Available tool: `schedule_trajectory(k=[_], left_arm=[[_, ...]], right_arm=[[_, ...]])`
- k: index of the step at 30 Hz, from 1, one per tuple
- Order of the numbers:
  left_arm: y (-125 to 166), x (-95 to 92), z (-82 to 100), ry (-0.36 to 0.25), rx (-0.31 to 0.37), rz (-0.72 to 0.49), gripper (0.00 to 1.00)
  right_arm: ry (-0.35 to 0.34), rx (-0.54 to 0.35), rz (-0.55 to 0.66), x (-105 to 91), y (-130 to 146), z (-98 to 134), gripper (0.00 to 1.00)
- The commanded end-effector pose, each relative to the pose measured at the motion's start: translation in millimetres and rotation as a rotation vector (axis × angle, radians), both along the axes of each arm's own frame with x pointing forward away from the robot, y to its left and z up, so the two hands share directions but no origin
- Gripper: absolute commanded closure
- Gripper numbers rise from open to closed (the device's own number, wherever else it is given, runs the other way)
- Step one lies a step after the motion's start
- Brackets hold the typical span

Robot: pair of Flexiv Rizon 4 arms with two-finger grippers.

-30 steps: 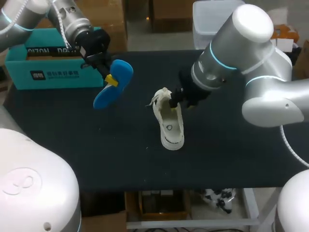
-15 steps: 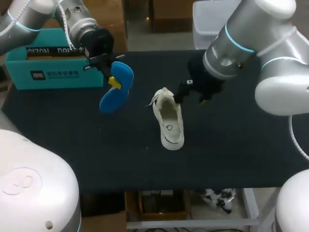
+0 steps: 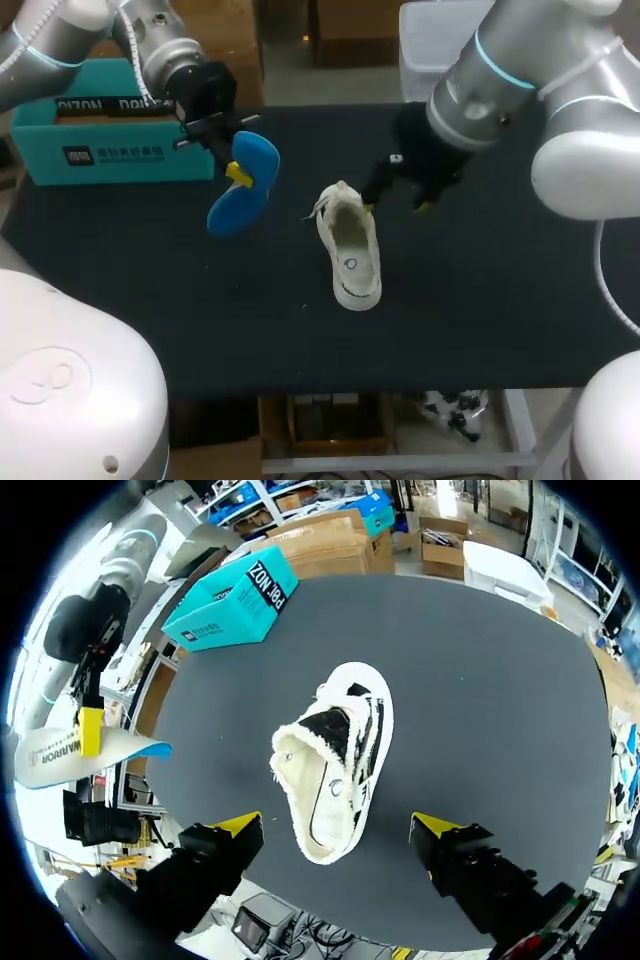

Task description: Open the shoe tongue, take the insole out of the shoe, put the insole back into the shoe, and pack the shoe into the shoebox

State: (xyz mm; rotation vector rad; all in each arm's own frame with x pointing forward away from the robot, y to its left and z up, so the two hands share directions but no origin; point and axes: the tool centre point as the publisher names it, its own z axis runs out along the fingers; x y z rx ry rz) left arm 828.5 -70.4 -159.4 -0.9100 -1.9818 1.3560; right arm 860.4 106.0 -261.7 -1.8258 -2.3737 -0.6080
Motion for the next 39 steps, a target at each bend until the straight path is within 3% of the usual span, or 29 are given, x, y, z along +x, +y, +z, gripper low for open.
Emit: schedule_trajectory(k=[1, 6, 8, 13, 20, 24, 28, 36, 39], left_arm=[[-4, -10.8, -5.6, -0.037, -0.047, -0.038, 1.0], [-21, -22.0, -6.5, -0.036, -0.127, -0.143, 1.0], [-30, -23.1, -4.6, -0.009, -0.17, -0.165, 1.0], [-50, -22.2, 5.2, 0.122, -0.25, -0.15, 1.0], [-61, -1.9, 13.8, 0.329, -0.346, -0.075, 1.0], [-63, 6.0, 20.1, 0.403, -0.378, -0.052, 1.0], [-64, 3.1, 32.4, 0.415, -0.396, -0.048, 1.0], [-65, -10.0, 52.4, 0.373, -0.422, -0.057, 1.0], [-68, -14.1, 53.4, 0.361, -0.417, -0.062, 1.0]], right_arm=[[0.105, 0.065, -0.048, 7.6, -18, 7, 0.0], [0.204, 0.078, -0.171, 1.5, -22, 10, 0.0], [0.24, 0.103, -0.202, -2.8, -23, 10, 0.0], [0.338, 0.167, -0.278, -13.5, -20, 8, 0.0], [0.338, 0.167, -0.278, -13.5, -20, 8, 0.0], [0.338, 0.167, -0.278, -13.5, -20, 8, 0.0], [0.338, 0.167, -0.278, -13.5, -20, 8, 0.0], [0.53, 0.296, -0.468, -21.0, -16, 18, 0.0], [0.57, 0.308, -0.523, -25.5, -14, 20, 0.0]])
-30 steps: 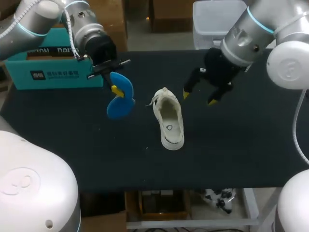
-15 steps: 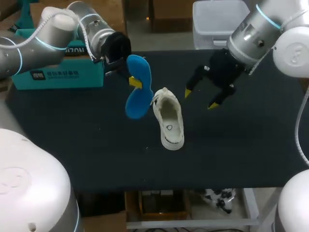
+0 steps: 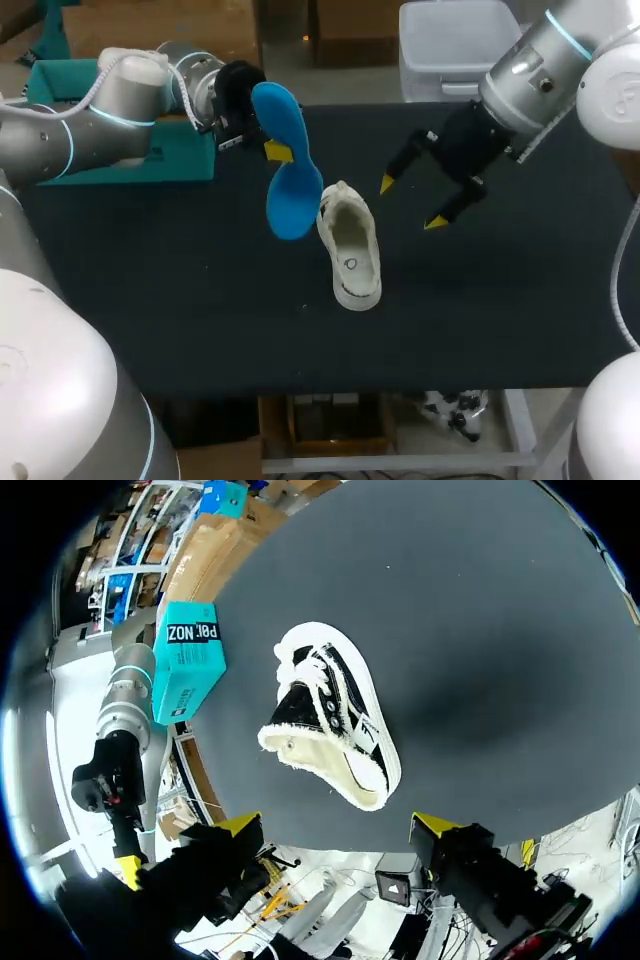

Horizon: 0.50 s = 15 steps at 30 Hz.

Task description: Open the shoe tongue, take the insole out of the shoe, put the insole back into the shoe, and pack the shoe into the shoebox

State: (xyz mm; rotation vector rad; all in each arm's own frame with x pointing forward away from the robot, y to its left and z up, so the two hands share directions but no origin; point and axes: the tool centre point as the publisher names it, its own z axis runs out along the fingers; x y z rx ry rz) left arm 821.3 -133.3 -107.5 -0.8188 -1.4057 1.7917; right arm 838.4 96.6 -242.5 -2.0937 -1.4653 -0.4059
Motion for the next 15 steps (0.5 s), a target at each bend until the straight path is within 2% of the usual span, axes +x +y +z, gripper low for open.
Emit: schedule_trajectory(k=[1, 11, 15], left_arm=[[-6.1, -7.9, 1.5, -0.01, 0.003, 0.003, 1.0], [-11.2, -11.6, 2.3, -0.023, -0.001, -0.01, 1.0], [-10.9, -13.4, 2.7, -0.024, -0.003, -0.013, 1.0]], right_arm=[[0.058, 0.029, -0.067, -5.0, -3.5, 0.5, 0.0], [0.192, 0.115, -0.187, -14.5, 0.0, 3.5, 0.0], [0.192, 0.115, -0.187, -14.5, 0.0, 3.5, 0.0]])
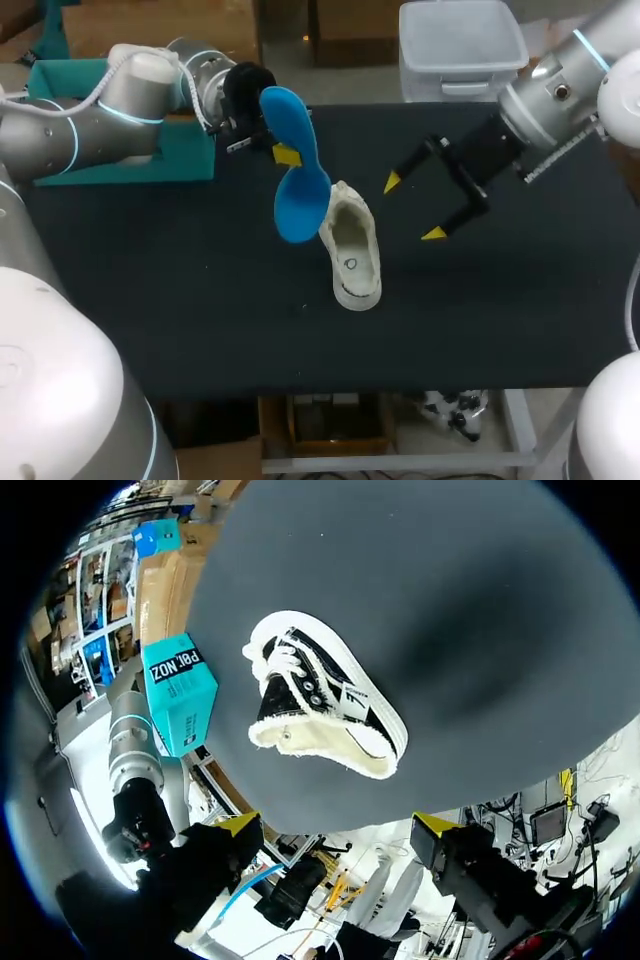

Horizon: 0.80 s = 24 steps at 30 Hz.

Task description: Open the shoe tongue, take the insole out of the shoe, put the insole back into the shoe, and pack the shoe into the shoebox

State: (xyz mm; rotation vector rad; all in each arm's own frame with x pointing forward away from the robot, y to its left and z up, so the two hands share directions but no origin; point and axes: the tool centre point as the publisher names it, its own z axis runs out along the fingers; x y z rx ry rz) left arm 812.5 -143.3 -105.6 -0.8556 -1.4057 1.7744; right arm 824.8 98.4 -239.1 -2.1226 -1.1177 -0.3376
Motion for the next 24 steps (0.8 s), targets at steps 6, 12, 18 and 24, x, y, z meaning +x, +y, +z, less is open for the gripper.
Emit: schedule_trajectory(k=[6, 12, 18, 24], left_arm=[[-2, -8.3, -7.1, -0.054, 0.026, -0.01, 1.0], [-13, -21.3, -23.1, -0.138, 0.065, -0.034, 1.0], [-22, -34.6, -30.7, -0.276, 0.055, 0.004, 1.0], [-30, -41.2, -39.6, -0.432, 0.019, 0.11, 1.0]], right_arm=[[-0.001, 0.004, -0.001, -0.9, -2, 0, 0.0], [0.087, 0.084, -0.05, 1.6, 1, 0, 0.0], [0.191, 0.213, -0.147, 4.0, 8, 5, 0.0], [0.287, 0.261, -0.205, 2.5, 18, 4, 0.0]])
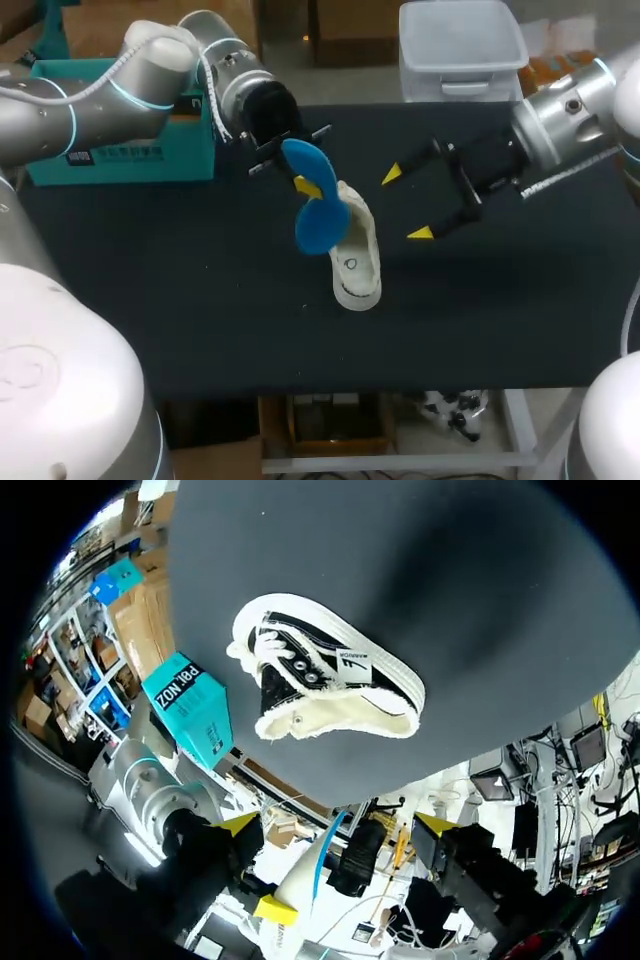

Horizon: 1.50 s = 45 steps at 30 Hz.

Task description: Open the shoe tongue, take the insole out of the shoe, put the insole back into the shoe, and pack the shoe into the shoebox

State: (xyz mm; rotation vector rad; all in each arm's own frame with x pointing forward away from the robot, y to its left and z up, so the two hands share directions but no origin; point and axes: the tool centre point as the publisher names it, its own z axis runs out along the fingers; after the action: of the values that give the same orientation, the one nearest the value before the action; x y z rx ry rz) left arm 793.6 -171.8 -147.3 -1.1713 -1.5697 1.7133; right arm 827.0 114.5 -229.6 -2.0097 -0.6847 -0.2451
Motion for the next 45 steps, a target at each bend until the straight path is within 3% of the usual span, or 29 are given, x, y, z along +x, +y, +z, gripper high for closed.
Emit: schedule_trajectory(k=[1, 11, 13, 14, 16, 20, 25, 32, 45], left_arm=[[-3, -22.8, 0.4, -0.151, 0.016, 0.131, 1.0], [-14, -24.4, -15.3, -0.313, -0.037, 0.204, 1.0], [-17, -23.5, -17.3, -0.331, -0.046, 0.214, 1.0], [-18, -23.1, -18.3, -0.348, -0.051, 0.231, 1.0], [-21, -22.4, -20.0, -0.363, -0.06, 0.243, 1.0], [-24, -19.9, -22.2, -0.377, -0.069, 0.24, 1.0], [-28, -17.8, -28.6, -0.396, -0.073, 0.233, 1.0], [-33, -15.9, -35.3, -0.364, -0.071, 0.194, 1.0], [-50, -2.0, -45.7, -0.359, -0.084, 0.197, 1.0]], right_arm=[[0.031, 0.037, -0.018, -0.8, 4, -6, 0.0], [0.119, 0.139, -0.046, -9.1, 20, -11, 0.02], [0.142, 0.151, -0.051, -11.1, 23, -13, 0.3], [0.146, 0.166, -0.053, -12.0, 24, -14, 0.37], [0.164, 0.181, -0.058, -13.3, 27, -17, 0.49], [0.18, 0.208, -0.067, -13.6, 32, -22, 0.57], [0.187, 0.243, -0.064, -10.6, 37, -24, 0.59], [0.193, 0.248, -0.073, -7.1, 40, -23, 0.58], [0.198, 0.306, -0.067, -7.3, 44, -22, 0.58]])
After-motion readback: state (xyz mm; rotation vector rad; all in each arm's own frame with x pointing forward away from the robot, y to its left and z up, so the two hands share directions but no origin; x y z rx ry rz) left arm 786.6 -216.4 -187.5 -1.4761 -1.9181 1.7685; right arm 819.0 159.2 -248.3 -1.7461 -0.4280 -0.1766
